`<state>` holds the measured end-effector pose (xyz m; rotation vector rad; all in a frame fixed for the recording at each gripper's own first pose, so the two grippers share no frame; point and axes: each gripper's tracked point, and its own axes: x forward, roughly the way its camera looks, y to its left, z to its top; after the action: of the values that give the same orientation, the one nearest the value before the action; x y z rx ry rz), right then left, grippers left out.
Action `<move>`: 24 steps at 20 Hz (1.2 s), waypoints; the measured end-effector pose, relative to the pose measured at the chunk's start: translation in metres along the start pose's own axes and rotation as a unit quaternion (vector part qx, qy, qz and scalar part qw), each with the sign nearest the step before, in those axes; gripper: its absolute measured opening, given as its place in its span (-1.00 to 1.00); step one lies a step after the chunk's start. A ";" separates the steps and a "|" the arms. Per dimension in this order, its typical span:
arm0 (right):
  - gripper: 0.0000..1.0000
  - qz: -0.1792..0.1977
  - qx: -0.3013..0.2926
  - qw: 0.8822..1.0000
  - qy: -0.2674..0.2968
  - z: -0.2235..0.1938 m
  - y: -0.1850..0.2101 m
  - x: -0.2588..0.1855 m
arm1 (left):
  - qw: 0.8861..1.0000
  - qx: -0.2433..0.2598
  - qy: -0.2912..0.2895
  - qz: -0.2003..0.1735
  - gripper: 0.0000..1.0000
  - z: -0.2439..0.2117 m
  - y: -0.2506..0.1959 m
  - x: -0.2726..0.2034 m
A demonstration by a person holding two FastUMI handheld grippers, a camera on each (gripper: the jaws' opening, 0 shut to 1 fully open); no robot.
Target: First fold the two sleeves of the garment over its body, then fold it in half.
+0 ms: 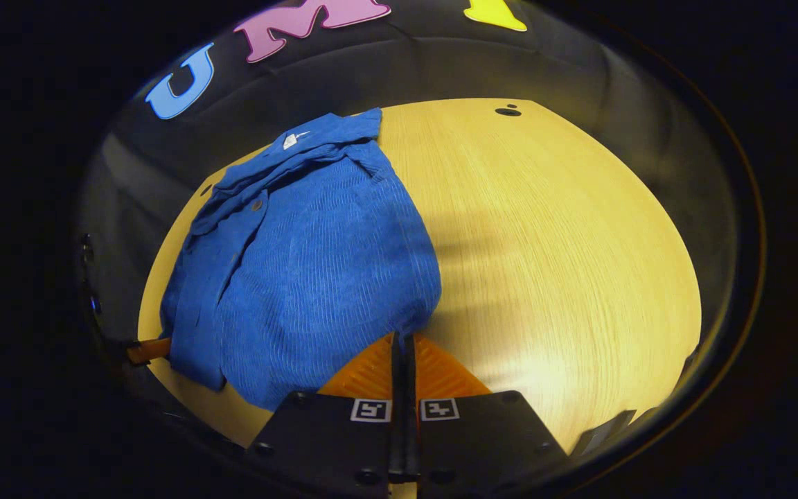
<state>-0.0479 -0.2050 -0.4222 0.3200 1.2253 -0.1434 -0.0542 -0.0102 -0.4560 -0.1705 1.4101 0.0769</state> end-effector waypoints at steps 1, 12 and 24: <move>-0.97 0.000 0.004 1.000 0.005 -0.001 0.000 0.000 | 1.000 -0.014 -0.004 -0.007 -1.00 0.003 -0.001 0.001; -0.97 0.060 -0.020 0.997 -0.054 0.091 0.066 -0.015 | 0.995 -0.026 -0.074 -0.064 -1.00 0.093 -0.028 -0.034; -0.99 0.124 -0.064 0.962 -0.236 0.316 0.140 0.001 | 0.958 0.015 -0.273 -0.091 -1.00 0.336 -0.044 -0.037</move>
<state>0.2752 -0.1724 -0.3054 0.3022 0.7103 0.0764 0.2745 0.0038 -0.3658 -0.2326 0.8380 -0.0474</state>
